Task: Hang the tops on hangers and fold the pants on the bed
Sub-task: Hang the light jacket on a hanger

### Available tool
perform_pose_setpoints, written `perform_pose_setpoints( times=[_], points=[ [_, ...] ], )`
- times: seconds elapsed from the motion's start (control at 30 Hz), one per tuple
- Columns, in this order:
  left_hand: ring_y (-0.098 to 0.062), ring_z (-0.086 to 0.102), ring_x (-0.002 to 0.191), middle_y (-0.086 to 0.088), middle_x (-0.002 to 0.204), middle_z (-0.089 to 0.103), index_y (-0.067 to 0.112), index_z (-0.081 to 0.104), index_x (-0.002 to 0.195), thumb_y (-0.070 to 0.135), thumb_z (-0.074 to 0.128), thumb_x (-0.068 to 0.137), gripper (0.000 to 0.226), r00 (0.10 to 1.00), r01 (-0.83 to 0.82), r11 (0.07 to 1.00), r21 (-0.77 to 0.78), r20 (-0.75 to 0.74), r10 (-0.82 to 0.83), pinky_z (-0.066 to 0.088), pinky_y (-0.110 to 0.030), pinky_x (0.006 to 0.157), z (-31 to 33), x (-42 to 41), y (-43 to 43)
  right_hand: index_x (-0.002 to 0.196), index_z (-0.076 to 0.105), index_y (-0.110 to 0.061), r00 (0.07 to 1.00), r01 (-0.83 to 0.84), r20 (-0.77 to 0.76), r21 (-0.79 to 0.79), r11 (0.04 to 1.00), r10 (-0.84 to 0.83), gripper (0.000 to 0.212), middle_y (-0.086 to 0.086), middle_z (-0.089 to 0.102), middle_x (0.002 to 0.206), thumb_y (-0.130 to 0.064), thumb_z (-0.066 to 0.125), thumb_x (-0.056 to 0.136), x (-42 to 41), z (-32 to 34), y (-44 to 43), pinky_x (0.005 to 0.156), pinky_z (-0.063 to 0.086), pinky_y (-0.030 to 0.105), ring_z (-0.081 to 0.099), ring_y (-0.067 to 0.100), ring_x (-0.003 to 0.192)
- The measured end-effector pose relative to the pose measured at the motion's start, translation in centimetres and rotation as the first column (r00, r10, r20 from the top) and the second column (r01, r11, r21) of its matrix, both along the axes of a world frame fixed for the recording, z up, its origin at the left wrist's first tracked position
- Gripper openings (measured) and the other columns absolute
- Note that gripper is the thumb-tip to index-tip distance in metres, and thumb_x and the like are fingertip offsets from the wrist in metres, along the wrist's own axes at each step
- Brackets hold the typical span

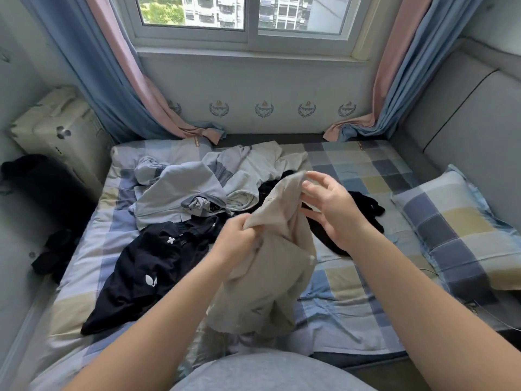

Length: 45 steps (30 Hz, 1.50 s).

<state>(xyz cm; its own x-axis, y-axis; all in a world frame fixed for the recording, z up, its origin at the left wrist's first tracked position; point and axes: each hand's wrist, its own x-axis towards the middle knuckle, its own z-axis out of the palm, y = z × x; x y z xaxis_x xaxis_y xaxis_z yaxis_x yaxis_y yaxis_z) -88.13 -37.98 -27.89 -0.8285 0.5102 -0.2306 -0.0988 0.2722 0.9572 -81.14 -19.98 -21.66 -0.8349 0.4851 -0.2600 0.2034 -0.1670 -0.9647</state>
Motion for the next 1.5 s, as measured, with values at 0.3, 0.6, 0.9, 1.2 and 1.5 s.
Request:
perform_pose_setpoints(
  times=[0.3, 0.6, 0.9, 1.2, 1.5],
  points=[
    [-0.023, 0.068, 0.086, -0.013, 0.093, 0.073, 0.007, 0.07, 0.103, 0.017, 0.053, 0.103, 0.02, 0.899, -0.373, 0.913, 0.163, 0.306, 0.313, 0.058, -0.034, 0.083, 3.3, -3.2, -1.1, 0.149, 0.032, -0.032, 0.85, -0.473, 0.3, 0.078, 0.877, 0.432, 0.099, -0.013, 0.053, 0.138, -0.058, 0.083, 0.069, 3.2, -6.7, -5.9, 0.095, 0.049, 0.023, 0.056, 0.005, 0.122],
    [-0.031, 0.063, 0.108, -0.019, 0.122, 0.067, 0.004, 0.064, 0.129, 0.041, 0.059, 0.097, 0.05, 0.865, -0.244, 0.924, 0.293, 0.498, 0.07, 0.045, -0.047, 0.107, 3.1, -4.1, -1.8, 0.099, 0.065, 0.01, 0.97, -0.153, 0.212, 0.141, 0.978, 0.121, 0.027, 0.015, 0.067, 0.079, -0.017, 0.061, 0.099, 2.0, -5.8, -5.1, 0.067, 0.052, 0.037, 0.062, 0.023, 0.075],
    [-0.012, 0.066, 0.104, 0.008, 0.119, 0.069, 0.027, 0.058, 0.132, 0.054, 0.068, 0.087, 0.054, 0.95, 0.113, 0.992, 0.049, 0.287, -0.122, 0.049, -0.036, 0.089, 1.4, -2.0, -1.3, 0.113, 0.062, -0.011, 0.982, 0.176, 0.099, -0.192, 0.966, -0.159, 0.02, 0.007, 0.075, 0.087, -0.021, 0.047, 0.106, 0.3, -1.5, -1.5, 0.063, 0.06, 0.034, 0.074, 0.02, 0.071],
    [-0.01, 0.062, 0.114, 0.005, 0.126, 0.061, 0.025, 0.048, 0.135, 0.034, 0.091, 0.063, 0.084, 0.957, 0.226, 0.973, -0.041, 0.193, -0.215, 0.051, -0.028, 0.097, 0.7, 0.1, 0.2, 0.108, 0.068, -0.006, 0.995, 0.097, 0.051, -0.306, 0.947, -0.086, 0.032, 0.011, 0.077, 0.097, -0.019, 0.039, 0.106, 0.2, 2.6, -2.5, 0.08, 0.056, 0.033, 0.076, 0.02, 0.088],
    [-0.007, 0.063, 0.095, 0.003, 0.105, 0.073, 0.026, 0.067, 0.104, 0.012, 0.056, 0.099, 0.019, 0.995, 0.039, 0.999, -0.004, -0.094, -0.04, 0.048, -0.028, 0.086, 0.8, -0.9, 0.8, 0.107, 0.063, -0.015, 0.997, 0.072, 0.001, -0.33, 0.941, -0.076, 0.022, 0.006, 0.072, 0.08, -0.027, 0.045, 0.105, 0.0, 3.7, -2.6, 0.058, 0.05, 0.027, 0.065, 0.015, 0.06]
  ],
)
